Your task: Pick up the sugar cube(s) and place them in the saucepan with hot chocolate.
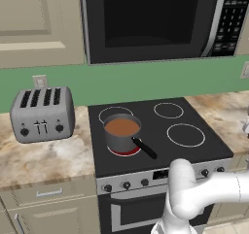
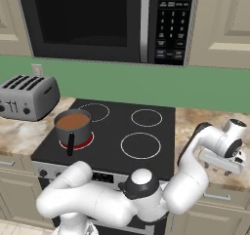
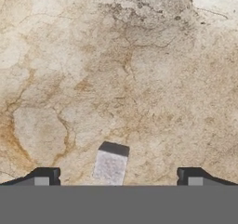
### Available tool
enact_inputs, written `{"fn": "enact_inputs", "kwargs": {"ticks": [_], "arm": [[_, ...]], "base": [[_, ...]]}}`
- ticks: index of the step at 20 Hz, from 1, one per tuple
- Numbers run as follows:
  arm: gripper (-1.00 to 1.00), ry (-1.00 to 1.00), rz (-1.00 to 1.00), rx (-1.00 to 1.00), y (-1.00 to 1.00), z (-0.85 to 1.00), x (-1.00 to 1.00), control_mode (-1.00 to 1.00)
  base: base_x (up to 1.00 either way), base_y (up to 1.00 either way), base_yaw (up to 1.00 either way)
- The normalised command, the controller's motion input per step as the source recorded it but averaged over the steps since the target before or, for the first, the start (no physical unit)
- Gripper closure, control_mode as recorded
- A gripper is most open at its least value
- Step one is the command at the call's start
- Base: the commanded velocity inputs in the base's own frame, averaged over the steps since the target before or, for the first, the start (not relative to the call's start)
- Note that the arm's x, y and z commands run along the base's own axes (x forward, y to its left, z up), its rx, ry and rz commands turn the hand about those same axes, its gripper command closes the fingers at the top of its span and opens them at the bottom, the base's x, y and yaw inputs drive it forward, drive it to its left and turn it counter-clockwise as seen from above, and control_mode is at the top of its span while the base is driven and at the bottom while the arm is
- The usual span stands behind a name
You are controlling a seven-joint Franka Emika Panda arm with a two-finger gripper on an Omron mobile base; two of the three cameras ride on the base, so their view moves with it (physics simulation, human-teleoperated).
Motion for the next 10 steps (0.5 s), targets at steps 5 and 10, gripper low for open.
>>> {"fn": "enact_inputs", "kwargs": {"ticks": [5, 10], "arm": [[-1.00, 0.00, 0.06, 0.00, 0.01, 0.00, 0.06, -1.00], [-1.00, 0.00, 0.04, -0.02, 0.07, 0.00, 0.13, -1.00]], "base": [[0.00, 0.00, 0.00], [0.00, 0.00, 0.00]]}}
